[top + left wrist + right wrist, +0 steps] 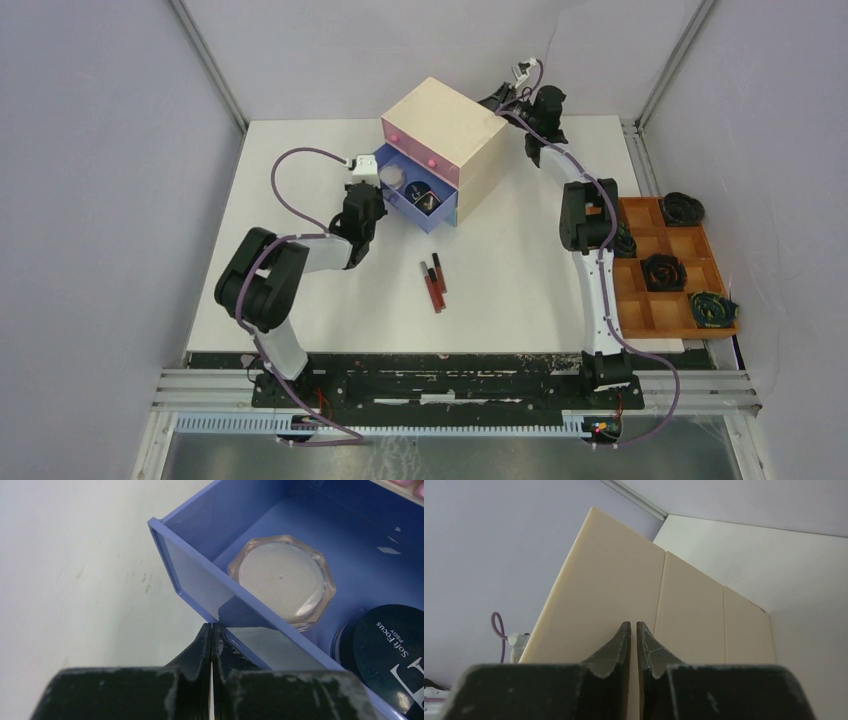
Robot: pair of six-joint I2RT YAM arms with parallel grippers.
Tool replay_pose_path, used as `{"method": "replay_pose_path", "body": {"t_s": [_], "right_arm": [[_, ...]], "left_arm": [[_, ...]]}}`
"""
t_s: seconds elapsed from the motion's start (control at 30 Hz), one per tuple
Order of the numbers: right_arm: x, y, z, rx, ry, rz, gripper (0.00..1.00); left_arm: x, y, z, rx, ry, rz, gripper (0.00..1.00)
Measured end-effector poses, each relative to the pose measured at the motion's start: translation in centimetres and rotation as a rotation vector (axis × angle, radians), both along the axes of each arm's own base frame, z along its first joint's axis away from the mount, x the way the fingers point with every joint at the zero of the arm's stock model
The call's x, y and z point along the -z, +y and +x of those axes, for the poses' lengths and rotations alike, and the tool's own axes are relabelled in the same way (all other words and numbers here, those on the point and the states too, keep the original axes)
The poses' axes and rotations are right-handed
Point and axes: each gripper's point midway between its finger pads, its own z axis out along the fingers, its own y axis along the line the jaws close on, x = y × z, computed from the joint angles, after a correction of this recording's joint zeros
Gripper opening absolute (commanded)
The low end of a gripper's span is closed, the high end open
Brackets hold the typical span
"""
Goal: Organize the makeup
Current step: Close the drawer in the storage box.
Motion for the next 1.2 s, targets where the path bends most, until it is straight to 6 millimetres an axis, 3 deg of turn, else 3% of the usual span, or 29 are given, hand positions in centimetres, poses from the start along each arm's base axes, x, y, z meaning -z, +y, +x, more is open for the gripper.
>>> {"method": "replay_pose_path", "body": {"t_s": [0.17, 0.37, 0.47, 1.0, 1.2], "right_arm": [[0.4, -0.7, 0.0, 0.006, 0.003, 0.020, 0.14], [2.4, -1.7, -0.3, 0.023, 0.048, 0.021, 0.14], [2.2, -2.0, -0.7, 0.028, 0.051, 0.019, 0.14], [2.5, -2.7, -0.8, 0.055, 0.057, -0.002, 0.13], [2.5, -2.9, -0.9, 0.070, 0.041, -0.042, 0.13]], "left_arm": [[0.3, -0.5, 1.1, 0.016, -0.001, -0.007, 0.03], [0.3, -1.1, 2.2, 0.038, 0.009, -0.008, 0.03], [0.3, -1.2, 2.5, 0.041, 0.019, 0.008, 0.03], [0.4, -2.6, 2.1, 0.059, 0.038, 0.050, 0.03], [0.2, -5.5, 1.1, 0.135, 0.037, 0.046, 0.03]]}}
